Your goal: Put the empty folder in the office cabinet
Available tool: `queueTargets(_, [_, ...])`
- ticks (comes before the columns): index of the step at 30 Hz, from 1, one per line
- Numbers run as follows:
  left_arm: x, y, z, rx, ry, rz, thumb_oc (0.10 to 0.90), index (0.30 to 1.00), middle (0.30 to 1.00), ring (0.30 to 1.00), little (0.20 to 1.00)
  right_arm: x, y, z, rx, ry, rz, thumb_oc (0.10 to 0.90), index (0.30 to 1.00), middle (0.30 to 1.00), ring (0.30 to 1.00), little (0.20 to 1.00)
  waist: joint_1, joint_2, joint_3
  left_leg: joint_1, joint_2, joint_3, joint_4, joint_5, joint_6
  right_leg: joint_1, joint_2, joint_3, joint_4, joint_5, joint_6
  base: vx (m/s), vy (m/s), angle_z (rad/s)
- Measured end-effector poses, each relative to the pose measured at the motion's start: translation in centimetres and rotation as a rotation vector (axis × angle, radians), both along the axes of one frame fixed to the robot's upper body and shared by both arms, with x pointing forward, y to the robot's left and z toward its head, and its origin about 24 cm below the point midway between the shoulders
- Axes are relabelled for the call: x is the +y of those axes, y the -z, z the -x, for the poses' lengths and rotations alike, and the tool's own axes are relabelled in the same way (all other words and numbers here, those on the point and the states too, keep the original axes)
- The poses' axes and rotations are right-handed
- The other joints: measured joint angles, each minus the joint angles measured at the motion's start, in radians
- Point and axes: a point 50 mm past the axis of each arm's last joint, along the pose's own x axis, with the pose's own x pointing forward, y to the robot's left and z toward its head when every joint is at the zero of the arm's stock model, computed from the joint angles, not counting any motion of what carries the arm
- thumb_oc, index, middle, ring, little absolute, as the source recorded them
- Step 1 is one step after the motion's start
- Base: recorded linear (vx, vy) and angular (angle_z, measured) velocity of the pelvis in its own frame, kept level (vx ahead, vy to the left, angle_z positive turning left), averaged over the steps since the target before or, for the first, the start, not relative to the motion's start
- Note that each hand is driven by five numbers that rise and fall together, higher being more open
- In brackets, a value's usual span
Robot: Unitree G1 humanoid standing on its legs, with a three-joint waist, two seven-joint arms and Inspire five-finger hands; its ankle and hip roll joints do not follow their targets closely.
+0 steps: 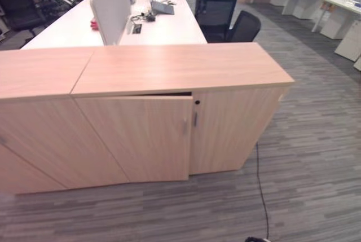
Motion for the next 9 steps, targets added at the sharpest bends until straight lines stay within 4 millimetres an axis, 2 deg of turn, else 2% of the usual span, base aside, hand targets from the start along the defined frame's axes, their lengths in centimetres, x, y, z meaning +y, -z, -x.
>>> queueTargets(1, [0.1,-0.1,-0.2,-0.018,0.09,-0.032,0.8,0.9,0.9,0.9,0.9,0.0,0.0,0.2,0.007,-0.034,0.008,0.8,0.9,0.9,0.9,0.9,0.016,0.001,-0.013,-0.001,0.005,-0.001,0.0,-0.003,-0.003,0.001,0.005,0.0,0.0,-0.003,-0.002,0.01,0.047,0.07])
queueTargets(5, [0.4,-0.4,-0.5,-0.047,0.167,-0.101,0.8,0.9,0.9,0.9,0.9,-0.2,0.1,0.7,0.018,-0.015,0.008,0.8,0.9,0.9,0.9,0.9,0.046,-0.005,-0.021,0.0,0.01,-0.002,0.0,-0.006,-0.009,0.004,0.013,-0.001,0.0,-0.004,-0.003,-0.01,0.002,-0.02])
queueTargets(9, [1.1,-0.3,1.4,0.039,0.164,-0.154,0.8,0.9,0.9,0.9,0.9,0.3,0.3,1.8,0.038,0.003,-0.004,0.8,0.9,0.9,0.9,0.9,0.051,-0.032,-0.035,-0.012,0.014,-0.015,0.0,-0.012,-0.022,-0.001,0.016,-0.01,0.0,-0.016,-0.001,-0.02,0.002,0.07])
